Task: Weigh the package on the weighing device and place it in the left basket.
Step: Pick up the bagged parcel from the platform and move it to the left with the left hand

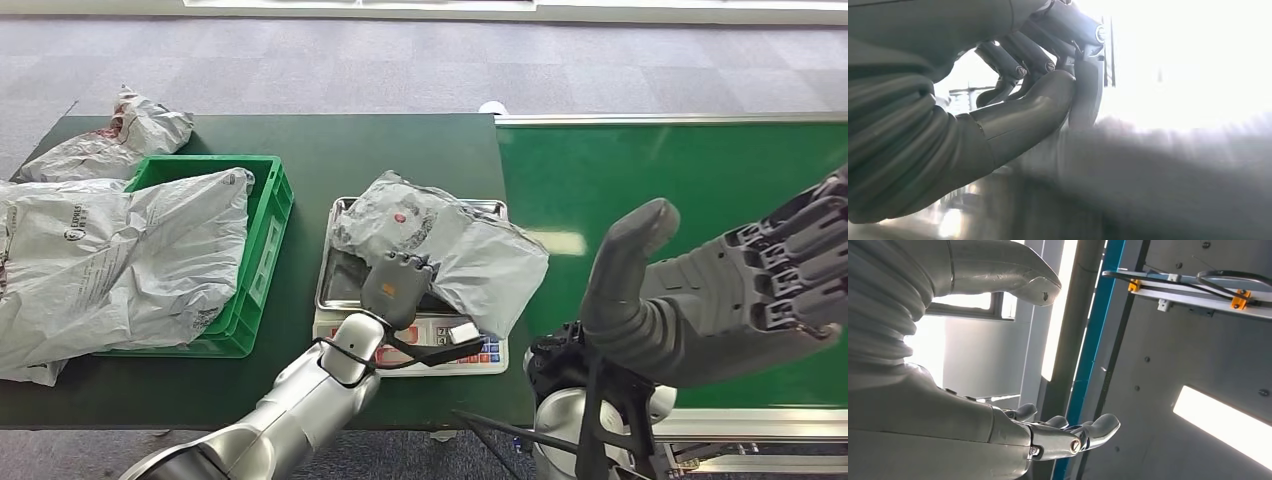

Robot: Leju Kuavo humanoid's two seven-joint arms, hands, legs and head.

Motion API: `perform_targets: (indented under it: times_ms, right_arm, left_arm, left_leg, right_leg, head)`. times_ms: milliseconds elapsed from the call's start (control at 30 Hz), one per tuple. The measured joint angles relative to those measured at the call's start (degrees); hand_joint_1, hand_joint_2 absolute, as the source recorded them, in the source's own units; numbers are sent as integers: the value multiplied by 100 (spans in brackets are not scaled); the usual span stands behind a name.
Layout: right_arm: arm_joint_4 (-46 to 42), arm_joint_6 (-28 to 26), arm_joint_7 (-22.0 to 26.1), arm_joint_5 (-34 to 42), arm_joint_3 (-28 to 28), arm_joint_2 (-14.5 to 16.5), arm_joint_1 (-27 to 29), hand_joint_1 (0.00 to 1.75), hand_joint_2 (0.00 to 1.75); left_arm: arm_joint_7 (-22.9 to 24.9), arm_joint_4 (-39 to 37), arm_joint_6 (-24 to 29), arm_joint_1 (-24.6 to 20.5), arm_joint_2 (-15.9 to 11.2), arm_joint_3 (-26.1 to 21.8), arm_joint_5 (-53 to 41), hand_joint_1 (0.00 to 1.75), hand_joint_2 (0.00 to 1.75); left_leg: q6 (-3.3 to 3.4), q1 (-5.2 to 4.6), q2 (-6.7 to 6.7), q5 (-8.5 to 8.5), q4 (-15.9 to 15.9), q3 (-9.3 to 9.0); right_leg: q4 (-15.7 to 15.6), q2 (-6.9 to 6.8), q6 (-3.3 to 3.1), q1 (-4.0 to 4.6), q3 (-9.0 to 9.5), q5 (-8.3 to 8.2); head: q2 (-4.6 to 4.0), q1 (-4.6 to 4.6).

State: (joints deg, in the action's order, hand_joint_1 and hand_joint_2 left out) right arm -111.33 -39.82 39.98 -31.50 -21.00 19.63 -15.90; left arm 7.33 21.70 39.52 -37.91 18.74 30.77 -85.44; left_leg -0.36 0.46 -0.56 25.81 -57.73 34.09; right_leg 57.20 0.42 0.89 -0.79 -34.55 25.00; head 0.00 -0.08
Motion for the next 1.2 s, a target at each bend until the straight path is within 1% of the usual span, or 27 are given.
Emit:
perform_targets:
  times_ms: [67, 200, 333, 500, 600, 733, 800, 900, 1100, 1200]
  right_arm:
    - [-2, 0, 0, -10, 11, 0, 3, 0, 175]
    - [-2, 0, 0, 8, 21, 0, 4, 0, 175]
    - [-1, 0, 0, 31, 21, 0, 4, 0, 175]
    - [5, 0, 0, 27, 21, 0, 3, 0, 175]
    - [19, 0, 0, 32, 21, 1, 3, 0, 175]
    - [33, 0, 0, 52, 21, 2, 2, 0, 175]
    - [51, 0, 0, 92, 17, 2, 0, 0, 175]
    - [81, 0, -1, 176, -1, 3, -7, 0, 175]
    - [121, 0, 0, 251, -36, 4, -17, 0, 175]
    - [136, 0, 1, 254, -40, 4, -20, 0, 175]
  left_arm:
    - [-71, 475, 40, 2, -113, -266, 4, 0, 175]
    - [-312, 1214, 53, -49, -264, -929, -2, 0, 175]
    - [-384, 1307, 55, -140, -283, -1316, -58, 0, 175]
    - [-252, 1093, 54, -206, -248, -1412, -109, 0, 175]
    - [-120, 816, 44, -289, -197, -1412, -115, 0, 175]
    - [-62, 501, -18, -357, -150, -1403, -117, 0, 175]
    - [-34, 321, -325, -440, -137, -1338, -117, 0, 175]
    - [-98, 22, -1172, -600, -132, -1174, -117, 0, 175]
    - [-613, -278, -2478, -840, -130, -1070, -80, 0, 175]
    - [-759, -340, -2910, -961, -126, -1070, -67, 0, 175]
  left_leg:
    - [-1, 0, 1, -1, 0, 0]
    - [-1, 1, 1, -1, 0, -1]
    - [-1, 0, -1, -1, 0, 1]
    - [-1, -1, -1, -1, 0, 2]
    - [-1, -1, -1, -1, 0, 2]
    - [-1, -1, 0, -1, 0, 2]
    - [-1, 0, 0, -1, 0, 2]
    - [-1, 0, 0, -1, 0, 2]
    - [-1, 0, -3, -1, 0, 1]
    - [-1, 0, -3, 0, 0, -4]
  right_leg:
    - [2, 1, 0, 0, -1, 0]
    - [4, 1, 0, 0, -2, 0]
    - [4, 1, 0, 0, -2, 0]
    - [3, 1, 0, -1, -3, 0]
    - [2, 1, 0, -1, -3, 0]
    - [3, 1, -1, 0, -5, 0]
    - [3, 1, -1, 0, -5, 0]
    - [4, 1, -1, 0, -5, 0]
    - [4, -1, 0, 0, 1, 0]
    - [4, -2, 0, -1, 7, 0]
  head:
    - [0, 1]
    - [0, 0]
    - [0, 0]
    - [0, 0]
    - [0, -1]
    - [0, -1]
    - [0, 0]
    - [0, 0]
    - [0, 0]
    - [0, -1]
